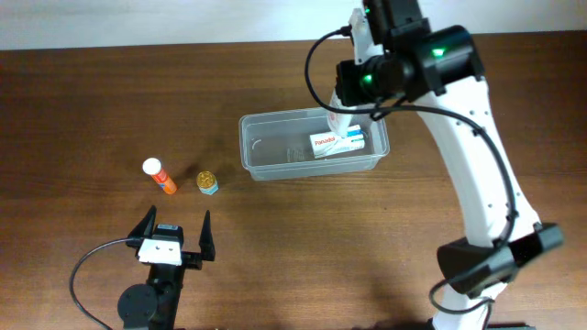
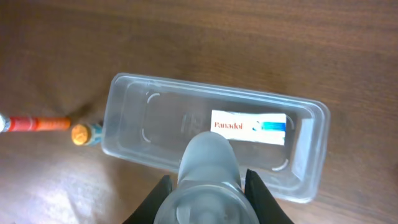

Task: Pack container
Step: 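Lift the spray bottle and carry it over the container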

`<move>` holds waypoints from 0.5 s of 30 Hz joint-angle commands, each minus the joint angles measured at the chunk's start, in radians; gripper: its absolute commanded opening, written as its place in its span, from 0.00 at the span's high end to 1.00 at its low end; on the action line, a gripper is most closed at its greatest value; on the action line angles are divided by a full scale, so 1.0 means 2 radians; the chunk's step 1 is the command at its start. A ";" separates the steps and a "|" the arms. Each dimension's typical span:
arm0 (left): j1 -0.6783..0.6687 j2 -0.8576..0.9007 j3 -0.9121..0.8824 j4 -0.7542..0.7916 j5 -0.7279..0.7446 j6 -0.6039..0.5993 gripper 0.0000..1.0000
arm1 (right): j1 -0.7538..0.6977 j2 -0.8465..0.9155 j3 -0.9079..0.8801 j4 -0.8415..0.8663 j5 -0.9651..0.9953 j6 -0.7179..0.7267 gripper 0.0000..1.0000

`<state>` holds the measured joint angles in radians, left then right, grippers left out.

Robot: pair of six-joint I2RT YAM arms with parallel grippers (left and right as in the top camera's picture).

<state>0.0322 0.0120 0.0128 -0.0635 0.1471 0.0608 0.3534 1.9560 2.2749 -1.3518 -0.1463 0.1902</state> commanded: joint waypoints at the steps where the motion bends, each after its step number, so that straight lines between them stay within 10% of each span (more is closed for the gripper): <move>1: 0.001 -0.003 -0.002 -0.001 0.007 0.006 0.01 | 0.021 0.027 0.013 0.015 0.012 0.026 0.83; 15: 0.001 -0.003 -0.002 -0.001 0.007 0.006 0.01 | 0.082 0.094 0.013 0.090 0.016 0.068 0.84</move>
<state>0.0322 0.0120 0.0128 -0.0635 0.1471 0.0612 0.5003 2.1315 2.2749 -1.1896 -0.1303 0.2775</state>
